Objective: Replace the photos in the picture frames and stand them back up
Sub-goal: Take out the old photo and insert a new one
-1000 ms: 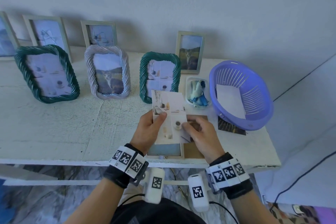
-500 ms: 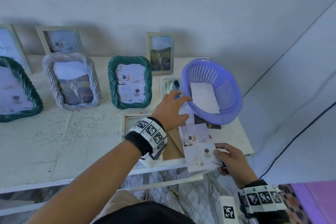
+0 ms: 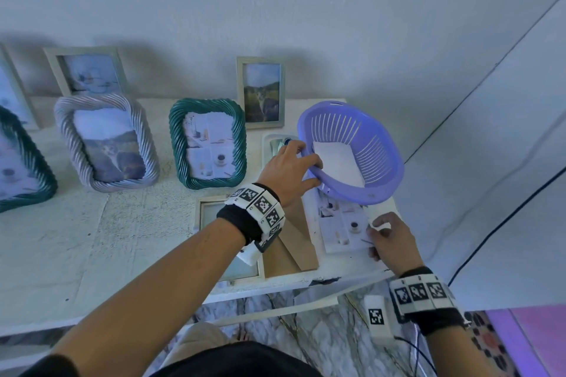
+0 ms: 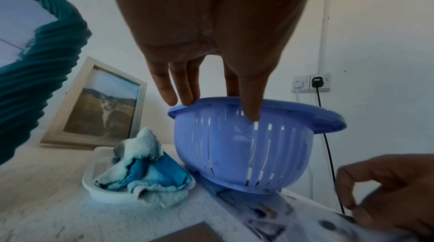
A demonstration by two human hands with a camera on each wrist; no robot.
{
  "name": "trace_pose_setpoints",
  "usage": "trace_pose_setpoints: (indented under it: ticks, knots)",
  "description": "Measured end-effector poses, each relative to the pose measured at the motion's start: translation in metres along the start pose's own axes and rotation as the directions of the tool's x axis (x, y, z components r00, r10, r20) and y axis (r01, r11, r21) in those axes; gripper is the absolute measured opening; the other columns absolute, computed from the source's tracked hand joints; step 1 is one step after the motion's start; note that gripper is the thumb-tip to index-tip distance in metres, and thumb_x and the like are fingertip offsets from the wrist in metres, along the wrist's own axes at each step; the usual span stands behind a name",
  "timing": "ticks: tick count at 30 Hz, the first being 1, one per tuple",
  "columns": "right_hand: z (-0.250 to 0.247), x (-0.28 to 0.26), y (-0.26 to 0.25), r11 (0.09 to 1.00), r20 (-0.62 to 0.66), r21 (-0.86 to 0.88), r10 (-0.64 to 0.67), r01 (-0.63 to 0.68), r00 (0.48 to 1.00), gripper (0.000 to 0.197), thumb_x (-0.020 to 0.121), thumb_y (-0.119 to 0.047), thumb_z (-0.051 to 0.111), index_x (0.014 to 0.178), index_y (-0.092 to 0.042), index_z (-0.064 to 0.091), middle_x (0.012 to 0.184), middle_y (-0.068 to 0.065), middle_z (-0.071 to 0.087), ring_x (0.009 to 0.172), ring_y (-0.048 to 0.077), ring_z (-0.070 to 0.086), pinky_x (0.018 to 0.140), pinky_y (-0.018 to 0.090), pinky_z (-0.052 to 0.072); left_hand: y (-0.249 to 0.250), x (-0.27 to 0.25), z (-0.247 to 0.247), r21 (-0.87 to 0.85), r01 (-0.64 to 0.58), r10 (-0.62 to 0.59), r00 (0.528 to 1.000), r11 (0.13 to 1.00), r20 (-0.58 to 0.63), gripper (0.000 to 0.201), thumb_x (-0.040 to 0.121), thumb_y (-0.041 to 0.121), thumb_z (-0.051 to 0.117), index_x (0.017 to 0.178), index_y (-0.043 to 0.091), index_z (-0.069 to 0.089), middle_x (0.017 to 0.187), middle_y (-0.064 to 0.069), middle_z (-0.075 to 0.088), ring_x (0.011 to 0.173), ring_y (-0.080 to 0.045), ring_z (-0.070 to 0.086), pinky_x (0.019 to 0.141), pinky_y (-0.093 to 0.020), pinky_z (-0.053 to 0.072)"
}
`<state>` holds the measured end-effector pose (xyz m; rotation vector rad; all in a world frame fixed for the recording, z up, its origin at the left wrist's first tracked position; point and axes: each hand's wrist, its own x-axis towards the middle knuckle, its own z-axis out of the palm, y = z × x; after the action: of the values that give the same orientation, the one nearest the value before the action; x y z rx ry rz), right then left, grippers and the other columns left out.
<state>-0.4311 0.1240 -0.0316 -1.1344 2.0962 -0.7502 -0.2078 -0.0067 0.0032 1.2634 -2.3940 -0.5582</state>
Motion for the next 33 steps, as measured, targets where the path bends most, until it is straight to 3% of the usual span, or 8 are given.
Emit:
trace_pose_setpoints:
  ticks: [3,5,9,15,22,26,29,33]
  knots:
    - [0.005,0.022,-0.006,0.994,-0.031,-0.112,-0.018,0.014,0.999,0.011,0.093,-0.016,0.055,0.09,-0.01,0.046,0.066,0.015,0.064,0.047,0.024,0.061,0.052,0.03,0.051,0.0,-0.003,0.003,0.018,0.004,-0.004,1.0,1.0,-0.012,0.032,0.09,0.039,0.064,0.119,0.025,0.061,0.138,-0.009,0.039,0.128,-0.028,0.039,0.098,-0.041,0.043]
    - [0.009,0.031,-0.008,0.982,-0.05,-0.187,-0.038,0.028,0.998,0.011,0.091,-0.019,0.056,0.089,-0.013,0.046,0.07,0.012,0.064,0.061,0.032,0.064,0.063,0.038,0.056,0.0,-0.006,0.006,0.037,0.002,-0.002,1.0,0.999,-0.009,0.032,0.09,0.04,0.063,0.119,0.025,0.061,0.139,-0.009,0.038,0.127,-0.029,0.039,0.098,-0.042,0.044]
    - [0.009,0.034,-0.006,0.957,-0.069,-0.288,-0.039,0.018,0.997,0.013,0.09,-0.02,0.058,0.091,-0.015,0.046,0.076,0.006,0.058,0.074,0.03,0.055,0.067,0.032,0.042,0.0,-0.011,0.012,0.077,0.018,-0.018,1.0,0.997,0.007,0.033,0.091,0.042,0.061,0.12,0.027,0.061,0.141,-0.008,0.036,0.128,-0.028,0.038,0.1,-0.045,0.043]
    - [-0.02,0.04,0.003,0.906,-0.052,-0.42,0.036,-0.055,0.998,0.024,0.09,-0.041,0.057,0.087,-0.018,0.051,0.079,0.009,0.063,0.073,0.028,0.058,0.067,0.035,0.049,-0.003,-0.019,0.016,0.071,0.022,-0.022,1.0,0.997,0.0,0.036,0.091,0.043,0.061,0.124,0.029,0.059,0.144,-0.006,0.034,0.127,-0.027,0.039,0.098,-0.045,0.045]
    - [-0.087,0.074,-0.089,0.834,-0.211,-0.541,-0.261,0.109,0.942,0.02,0.092,-0.036,0.052,0.094,-0.017,0.057,0.088,0.01,0.067,0.083,0.032,0.06,0.073,0.034,0.045,-0.006,-0.025,0.016,-0.02,0.015,-0.015,1.0,1.0,0.001,0.046,0.09,0.056,0.056,0.127,0.029,0.059,0.149,-0.005,0.032,0.128,-0.027,0.04,0.1,-0.041,0.042]
    - [-0.068,0.106,-0.154,0.645,0.121,-0.678,-0.376,0.353,0.919,0.024,0.091,-0.039,0.055,0.107,-0.021,0.058,0.093,0.008,0.068,0.091,0.029,0.061,0.078,0.034,0.046,-0.006,-0.024,0.017,-0.027,0.015,-0.015,1.0,1.0,-0.01,0.042,0.093,0.051,0.054,0.127,0.028,0.06,0.149,-0.006,0.033,0.127,-0.029,0.041,0.099,-0.043,0.045]
    - [-0.032,0.132,-0.183,0.486,0.361,-0.747,-0.276,0.454,0.891,0.035,0.09,-0.039,0.06,0.121,-0.021,0.057,0.116,0.007,0.063,0.107,0.027,0.057,0.087,0.033,0.043,-0.005,-0.023,0.018,-0.015,0.02,-0.02,1.0,1.0,-0.006,0.041,0.093,0.051,0.055,0.127,0.028,0.059,0.149,-0.006,0.032,0.128,-0.029,0.04,0.099,-0.045,0.045]
    - [0.02,0.166,-0.182,0.355,0.484,-0.802,-0.084,0.48,0.871,0.06,0.08,-0.04,0.074,0.13,-0.014,0.054,0.126,0.005,0.06,0.112,0.028,0.059,0.088,0.035,0.048,-0.005,-0.022,0.017,0.003,0.016,-0.016,1.0,1.0,-0.012,0.04,0.092,0.051,0.055,0.125,0.029,0.06,0.148,-0.007,0.032,0.127,-0.03,0.04,0.099,-0.045,0.045]
